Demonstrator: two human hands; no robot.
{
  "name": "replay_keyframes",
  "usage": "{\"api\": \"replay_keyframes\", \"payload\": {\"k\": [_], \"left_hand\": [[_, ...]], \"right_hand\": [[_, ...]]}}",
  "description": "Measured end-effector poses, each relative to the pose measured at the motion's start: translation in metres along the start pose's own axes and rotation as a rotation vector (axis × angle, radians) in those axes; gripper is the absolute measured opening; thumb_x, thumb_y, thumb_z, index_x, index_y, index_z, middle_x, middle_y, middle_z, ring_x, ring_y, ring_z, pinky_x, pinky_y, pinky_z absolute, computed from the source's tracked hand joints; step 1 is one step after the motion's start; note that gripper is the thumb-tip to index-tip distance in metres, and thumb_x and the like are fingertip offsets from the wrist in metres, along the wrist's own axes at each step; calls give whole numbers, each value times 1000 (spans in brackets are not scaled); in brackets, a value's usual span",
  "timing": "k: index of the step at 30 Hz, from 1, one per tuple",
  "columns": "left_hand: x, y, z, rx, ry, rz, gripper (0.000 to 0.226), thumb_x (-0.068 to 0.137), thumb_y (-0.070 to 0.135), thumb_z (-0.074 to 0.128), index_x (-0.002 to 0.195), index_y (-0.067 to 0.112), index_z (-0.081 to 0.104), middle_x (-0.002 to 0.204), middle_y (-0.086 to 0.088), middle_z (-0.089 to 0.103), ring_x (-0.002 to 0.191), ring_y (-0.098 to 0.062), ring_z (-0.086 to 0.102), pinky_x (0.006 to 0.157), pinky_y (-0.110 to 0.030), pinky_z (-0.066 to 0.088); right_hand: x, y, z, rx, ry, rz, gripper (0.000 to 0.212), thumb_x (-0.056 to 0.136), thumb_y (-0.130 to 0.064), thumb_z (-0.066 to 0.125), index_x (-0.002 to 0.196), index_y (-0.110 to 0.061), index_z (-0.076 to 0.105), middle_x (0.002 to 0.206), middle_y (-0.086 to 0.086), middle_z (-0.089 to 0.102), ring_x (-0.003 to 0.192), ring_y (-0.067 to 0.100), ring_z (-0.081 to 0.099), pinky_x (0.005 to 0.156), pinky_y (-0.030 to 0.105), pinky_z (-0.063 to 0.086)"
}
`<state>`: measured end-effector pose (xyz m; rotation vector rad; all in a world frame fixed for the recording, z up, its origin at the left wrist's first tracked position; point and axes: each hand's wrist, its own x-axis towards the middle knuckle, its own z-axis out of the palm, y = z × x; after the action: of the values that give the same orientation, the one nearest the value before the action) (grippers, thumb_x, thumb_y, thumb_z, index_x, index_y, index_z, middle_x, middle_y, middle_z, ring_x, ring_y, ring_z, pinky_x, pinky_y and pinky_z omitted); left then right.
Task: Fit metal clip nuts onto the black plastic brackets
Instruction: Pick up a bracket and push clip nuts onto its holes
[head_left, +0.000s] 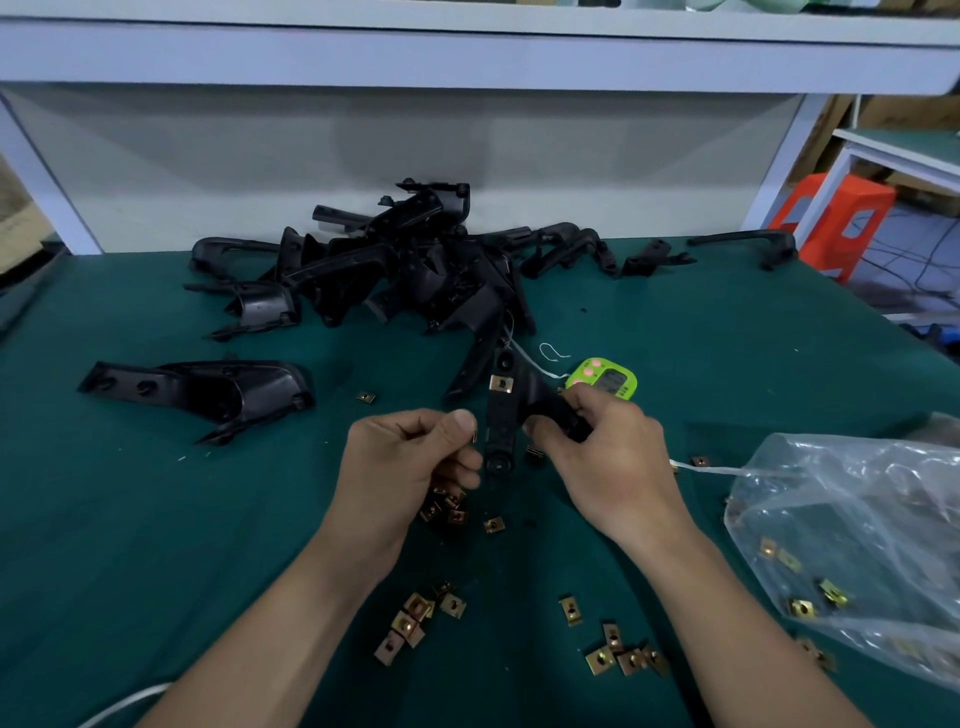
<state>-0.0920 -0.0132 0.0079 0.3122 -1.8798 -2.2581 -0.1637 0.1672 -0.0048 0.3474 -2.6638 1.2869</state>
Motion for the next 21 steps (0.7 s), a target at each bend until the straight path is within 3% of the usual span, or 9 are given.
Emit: {"api": "replay_keyframes", "payload": {"k": [9,16,21], "left_hand": [[3,-2,-1,110,-6,-25,42,79,53,68,49,26,61,45,-1,46,43,-11,34,44,-18,35],[1,-5,-1,116,-41,14,40,75,54,73,55,20,67,55,-4,60,46,-11,46,49,-18,41],[2,-2,-4,-51,-44,-3,26,69,38,81,81,16,82,79,-10,76,67,-13,69,60,-18,53]], "right_hand": [[0,1,0,33,-18,-5,30,74,-62,60,79,-32,63,70,-15,65,68,7,58,55,22,45],[0,0,1,35,-20,13,39,69,-66,55,81,-30,64,70,-10,65,69,10,58,60,28,46],[2,1,-3,43,-28,39,31,82,-49,68,74,-20,63,65,-3,61,64,12,53,52,25,41]]}}
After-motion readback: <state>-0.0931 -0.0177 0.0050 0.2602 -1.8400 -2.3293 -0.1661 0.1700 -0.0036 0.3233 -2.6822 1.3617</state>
